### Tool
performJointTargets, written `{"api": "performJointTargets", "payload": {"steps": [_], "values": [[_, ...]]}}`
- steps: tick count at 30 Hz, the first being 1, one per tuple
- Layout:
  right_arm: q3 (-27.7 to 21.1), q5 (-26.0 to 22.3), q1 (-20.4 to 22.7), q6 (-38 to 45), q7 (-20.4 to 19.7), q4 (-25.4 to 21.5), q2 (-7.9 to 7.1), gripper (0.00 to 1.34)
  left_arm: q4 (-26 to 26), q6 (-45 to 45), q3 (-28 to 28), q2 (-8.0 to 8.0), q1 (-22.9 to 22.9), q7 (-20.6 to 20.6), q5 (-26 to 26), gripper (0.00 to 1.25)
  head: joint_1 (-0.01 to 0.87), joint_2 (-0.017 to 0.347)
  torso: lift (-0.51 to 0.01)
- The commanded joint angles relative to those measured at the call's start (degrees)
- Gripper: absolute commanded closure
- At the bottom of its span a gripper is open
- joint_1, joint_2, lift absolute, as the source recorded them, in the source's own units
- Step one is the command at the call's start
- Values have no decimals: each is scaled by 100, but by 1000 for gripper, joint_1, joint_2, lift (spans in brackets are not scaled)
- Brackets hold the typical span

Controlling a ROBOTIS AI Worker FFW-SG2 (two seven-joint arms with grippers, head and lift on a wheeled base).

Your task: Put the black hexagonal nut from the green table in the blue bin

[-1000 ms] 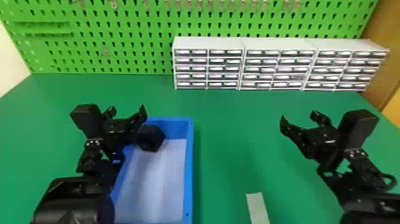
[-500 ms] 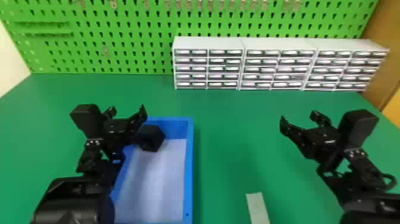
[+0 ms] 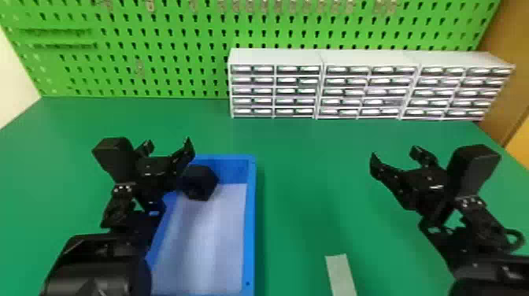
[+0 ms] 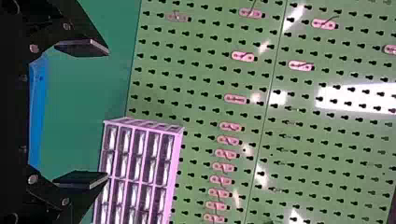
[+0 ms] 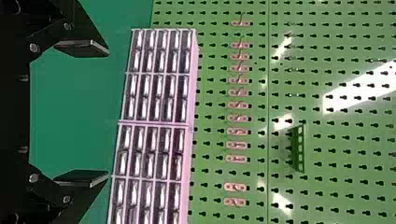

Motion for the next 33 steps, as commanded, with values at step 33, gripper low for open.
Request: {"api": "performJointTargets", "payload": {"steps": [33], "values": [[-8,-9,-11,-58,0,17,0,349,-1,-18,0,0,-13,0,9,321,686,51,-97]]}}
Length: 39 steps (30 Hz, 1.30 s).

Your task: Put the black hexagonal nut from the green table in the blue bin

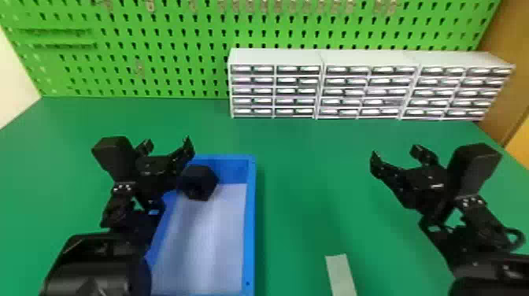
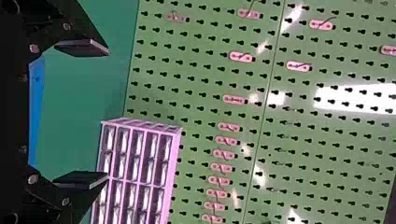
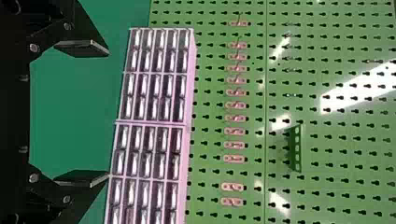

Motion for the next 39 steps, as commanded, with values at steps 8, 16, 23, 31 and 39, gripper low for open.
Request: {"api": "performJointTargets", "payload": {"steps": [8,16,23,31,39], "values": [[-1,-16,17,-18,0,0,1,349,-4,-9,1,0,9,0,9,321,686,51,-97],[-1,-16,17,-18,0,0,1,349,-4,-9,1,0,9,0,9,321,686,51,-97],[-1,-25,17,-18,0,0,-8,349,-4,-9,-8,0,9,0,9,321,686,51,-97],[8,-25,17,-18,0,9,1,349,-4,-18,-8,0,9,0,9,321,686,51,-97],[17,-25,8,-18,0,26,-8,349,5,-9,-8,0,0,0,9,321,686,51,-97]]}}
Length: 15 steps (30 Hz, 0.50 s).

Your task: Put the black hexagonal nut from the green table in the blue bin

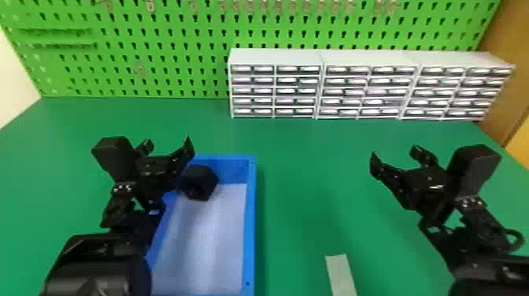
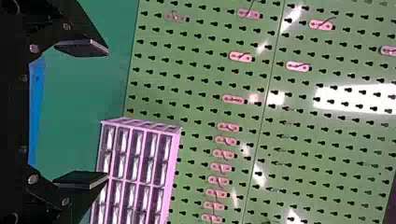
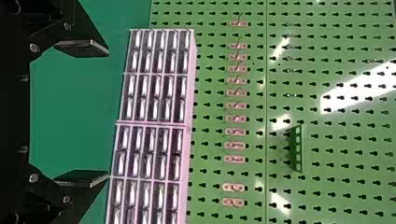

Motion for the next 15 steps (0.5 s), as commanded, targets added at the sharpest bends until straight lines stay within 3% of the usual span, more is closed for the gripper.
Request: {"api": "performJointTargets", "payload": {"steps": [1,15], "values": [[11,0,-17,0,0,11,-4,349,8,4,2,0,-9,0,0,321,686,51,-97],[28,0,-26,0,0,20,-21,349,8,-5,2,0,-18,0,0,321,686,51,-97]]}}
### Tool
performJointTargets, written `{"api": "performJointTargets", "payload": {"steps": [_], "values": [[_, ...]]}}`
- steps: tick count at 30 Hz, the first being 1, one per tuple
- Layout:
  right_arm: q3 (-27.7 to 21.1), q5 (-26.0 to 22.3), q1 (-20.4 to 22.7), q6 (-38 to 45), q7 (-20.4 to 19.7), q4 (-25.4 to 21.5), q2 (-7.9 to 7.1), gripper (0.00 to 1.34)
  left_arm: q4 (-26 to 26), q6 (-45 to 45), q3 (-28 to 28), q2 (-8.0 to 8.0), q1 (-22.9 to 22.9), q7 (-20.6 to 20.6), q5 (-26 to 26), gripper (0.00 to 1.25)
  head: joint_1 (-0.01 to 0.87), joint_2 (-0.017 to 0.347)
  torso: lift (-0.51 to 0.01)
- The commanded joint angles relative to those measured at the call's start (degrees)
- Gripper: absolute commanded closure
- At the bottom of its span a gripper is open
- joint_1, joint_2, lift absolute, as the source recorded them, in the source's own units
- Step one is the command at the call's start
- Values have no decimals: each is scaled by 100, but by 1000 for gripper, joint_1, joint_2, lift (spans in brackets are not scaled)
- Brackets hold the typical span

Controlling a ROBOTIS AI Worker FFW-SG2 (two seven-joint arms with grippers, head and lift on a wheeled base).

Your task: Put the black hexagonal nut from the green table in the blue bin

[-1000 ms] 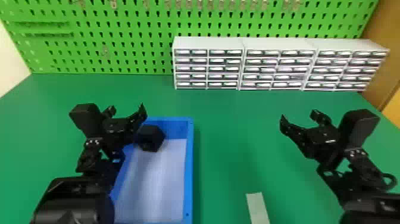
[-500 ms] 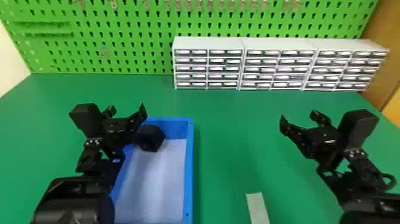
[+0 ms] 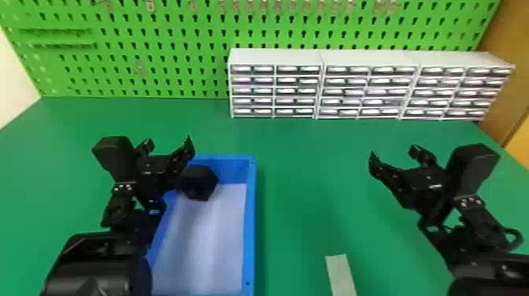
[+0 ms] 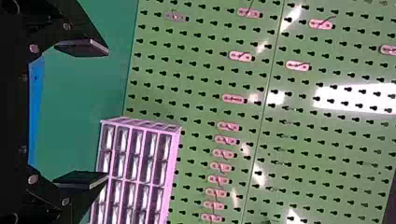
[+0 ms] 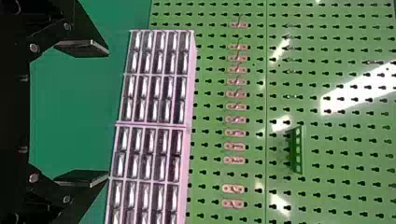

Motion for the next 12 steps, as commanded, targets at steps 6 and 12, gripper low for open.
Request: {"api": "performJointTargets", "payload": {"steps": [6,12], "values": [[11,9,-9,0,0,0,3,349,0,0,7,0,0,0,88,321,686,51,-97],[11,18,-17,0,0,9,-6,349,0,0,7,0,-17,0,53,321,686,51,-97]]}}
